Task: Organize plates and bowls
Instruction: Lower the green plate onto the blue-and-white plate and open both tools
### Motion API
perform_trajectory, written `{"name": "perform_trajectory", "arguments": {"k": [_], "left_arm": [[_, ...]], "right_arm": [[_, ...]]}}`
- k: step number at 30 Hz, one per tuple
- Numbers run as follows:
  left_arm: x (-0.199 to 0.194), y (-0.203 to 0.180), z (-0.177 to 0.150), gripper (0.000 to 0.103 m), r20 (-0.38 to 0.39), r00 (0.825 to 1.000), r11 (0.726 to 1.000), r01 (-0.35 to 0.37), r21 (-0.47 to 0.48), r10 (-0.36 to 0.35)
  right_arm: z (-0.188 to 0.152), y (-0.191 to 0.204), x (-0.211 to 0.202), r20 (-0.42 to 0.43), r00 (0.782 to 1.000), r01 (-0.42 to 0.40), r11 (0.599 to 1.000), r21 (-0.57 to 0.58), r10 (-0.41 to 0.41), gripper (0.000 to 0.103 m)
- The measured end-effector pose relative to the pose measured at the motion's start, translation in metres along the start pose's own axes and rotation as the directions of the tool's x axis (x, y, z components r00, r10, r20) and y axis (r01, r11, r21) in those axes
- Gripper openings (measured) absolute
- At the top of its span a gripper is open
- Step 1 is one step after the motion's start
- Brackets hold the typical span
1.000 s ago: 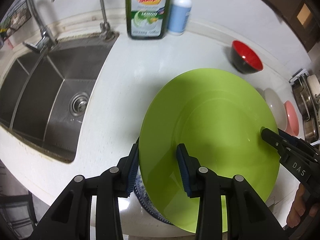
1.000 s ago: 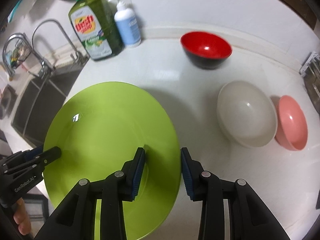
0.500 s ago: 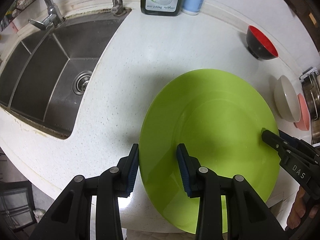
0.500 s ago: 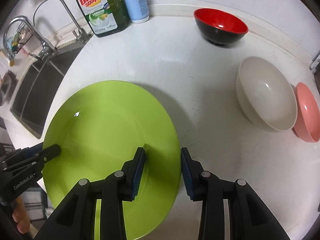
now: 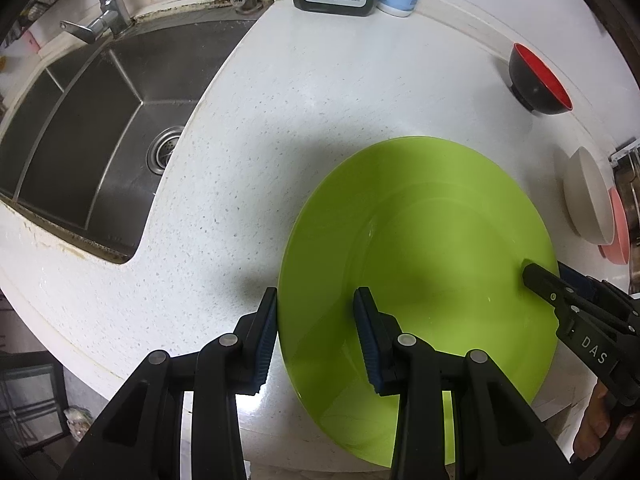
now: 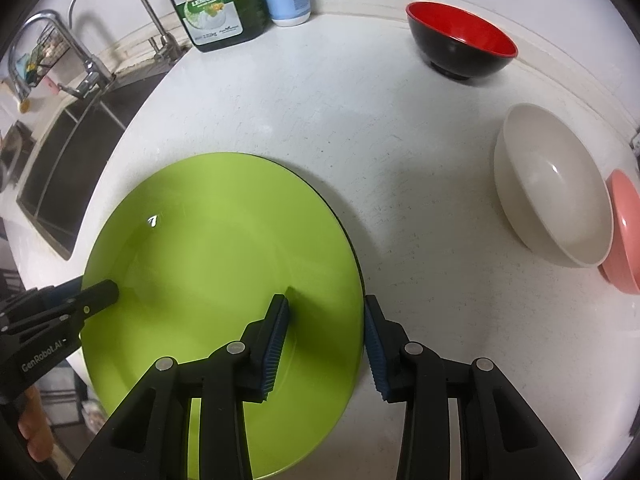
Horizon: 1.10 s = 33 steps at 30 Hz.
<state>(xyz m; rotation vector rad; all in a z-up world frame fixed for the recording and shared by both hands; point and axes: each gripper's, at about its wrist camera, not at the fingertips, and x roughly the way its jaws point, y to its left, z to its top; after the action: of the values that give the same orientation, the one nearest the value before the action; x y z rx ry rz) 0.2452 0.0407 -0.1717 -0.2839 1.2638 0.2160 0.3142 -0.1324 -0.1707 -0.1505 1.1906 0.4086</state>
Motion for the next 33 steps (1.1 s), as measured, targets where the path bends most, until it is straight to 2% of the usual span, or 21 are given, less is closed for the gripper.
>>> {"name": "perform_trajectory", "arguments": {"k": [7, 13, 20, 25, 28, 31, 33], "left_arm": [[0.001, -0.001, 0.0, 0.037, 0.0, 1.0, 1.0, -0.007, 0.006, 0.007], [-0.002, -0.006, 0.0, 0.046, 0.014, 1.0, 0.999, 0.0, 0.037, 0.0], [-0.029, -0.025, 0.003, 0.063, 0.137, 0.991, 0.992, -0.027, 0.12, 0.011], [-0.05, -0.046, 0.006, 0.068, 0.227, 0.974, 0.981, -0.052, 0.188, 0.008], [-0.059, -0.058, 0.009, 0.07, 0.254, 0.967, 0.973, -0.049, 0.225, -0.01], [-0.066, -0.072, 0.012, 0.072, 0.273, 0.961, 0.964, -0.037, 0.264, -0.038], [-0.068, -0.083, 0.015, 0.072, 0.281, 0.958, 0.955, -0.032, 0.295, -0.055]], "right_arm": [[0.002, 0.002, 0.0, 0.0, 1.0, 0.004, 1.0, -0.019, -0.004, 0.039], [0.002, -0.003, -0.005, 0.009, 1.0, -0.027, 1.0, 0.011, 0.027, 0.046], [-0.004, -0.019, -0.033, 0.113, 0.993, -0.044, 0.996, 0.082, 0.034, 0.046], [-0.011, -0.036, -0.053, 0.186, 0.982, -0.01, 0.993, 0.114, -0.011, 0.046], [-0.014, -0.047, -0.064, 0.217, 0.976, 0.01, 0.992, 0.122, -0.037, 0.046], [-0.016, -0.057, -0.075, 0.241, 0.969, 0.023, 0.989, 0.147, -0.058, 0.052], [-0.018, -0.065, -0.082, 0.259, 0.962, 0.04, 0.985, 0.167, -0.083, 0.053]]}}
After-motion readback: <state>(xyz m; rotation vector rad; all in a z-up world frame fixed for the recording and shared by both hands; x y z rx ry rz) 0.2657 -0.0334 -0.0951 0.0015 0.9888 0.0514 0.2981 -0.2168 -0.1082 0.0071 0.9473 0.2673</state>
